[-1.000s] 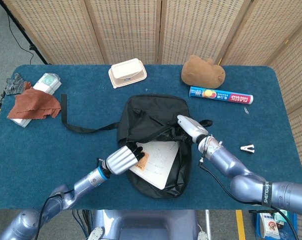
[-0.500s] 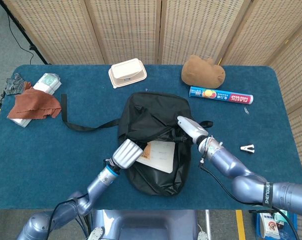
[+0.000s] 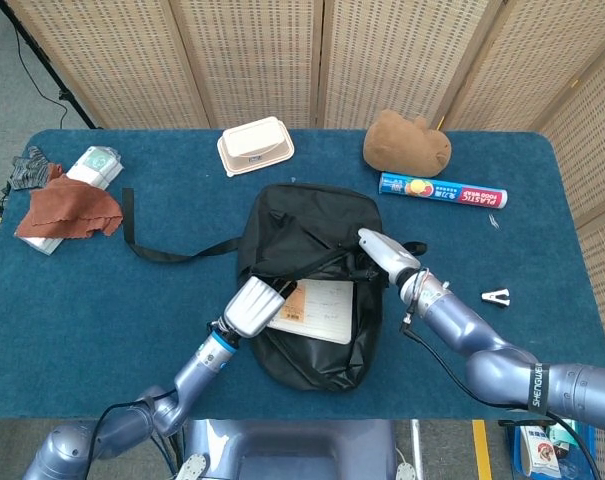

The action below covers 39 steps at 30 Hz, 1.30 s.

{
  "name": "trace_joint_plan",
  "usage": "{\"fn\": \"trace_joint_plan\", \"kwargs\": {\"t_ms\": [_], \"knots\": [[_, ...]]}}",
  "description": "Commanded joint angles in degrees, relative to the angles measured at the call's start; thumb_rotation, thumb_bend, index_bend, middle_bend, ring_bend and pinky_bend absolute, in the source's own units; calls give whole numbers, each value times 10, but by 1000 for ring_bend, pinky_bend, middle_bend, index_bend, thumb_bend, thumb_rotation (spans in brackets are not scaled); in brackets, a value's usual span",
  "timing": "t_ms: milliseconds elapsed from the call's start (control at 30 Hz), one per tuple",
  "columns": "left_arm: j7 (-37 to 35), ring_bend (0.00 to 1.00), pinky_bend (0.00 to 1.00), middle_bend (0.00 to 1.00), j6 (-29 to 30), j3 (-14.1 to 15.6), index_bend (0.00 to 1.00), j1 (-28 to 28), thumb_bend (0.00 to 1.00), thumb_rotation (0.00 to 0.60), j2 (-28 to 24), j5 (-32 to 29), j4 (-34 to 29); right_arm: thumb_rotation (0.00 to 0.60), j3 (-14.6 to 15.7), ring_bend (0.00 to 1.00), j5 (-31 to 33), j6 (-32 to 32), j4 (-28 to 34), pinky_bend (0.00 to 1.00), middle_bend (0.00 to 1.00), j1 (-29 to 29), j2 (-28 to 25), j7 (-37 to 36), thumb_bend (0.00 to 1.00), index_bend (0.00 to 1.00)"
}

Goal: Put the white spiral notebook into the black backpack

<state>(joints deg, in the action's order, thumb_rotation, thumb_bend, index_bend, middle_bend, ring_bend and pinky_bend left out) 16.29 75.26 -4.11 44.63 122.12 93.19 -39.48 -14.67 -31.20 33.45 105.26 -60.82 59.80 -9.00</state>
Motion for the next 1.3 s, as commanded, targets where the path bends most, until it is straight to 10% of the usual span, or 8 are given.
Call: {"fn": "trace_joint_plan", "kwargs": {"t_ms": [33,333,667,733,900,1300], "knots": [[-51,127,327,41,-22,7,70,-13,14,600,-76,-10,-124,600,0,527,3,4,-4,650,572,-2,1,1,833,607],[-164,0,168,0,-33,39,0,-43,0,600,-227,-5,-340,600,7,527,29,16,-24,650,572,-10,13,7,833,607],[-293,0,80,0,39,35,0,-72,0,600,-338,22,-399,600,9,486,31,19,-15,575,521,-11,19,14,832,558],[-304,0,74,0,45,28,0,-76,0,600,-352,16,-402,600,5,379,15,15,-9,436,412,-4,19,8,739,432],[-325,0,62,0,64,3,0,-94,0,600,-392,-12,-402,600,-6,1,-31,-16,16,34,3,15,7,-10,12,19],[-392,0,53,0,65,-29,0,-146,0,600,-439,-90,-370,600,1,0,-165,-9,133,0,0,107,-5,-61,0,0]]}}
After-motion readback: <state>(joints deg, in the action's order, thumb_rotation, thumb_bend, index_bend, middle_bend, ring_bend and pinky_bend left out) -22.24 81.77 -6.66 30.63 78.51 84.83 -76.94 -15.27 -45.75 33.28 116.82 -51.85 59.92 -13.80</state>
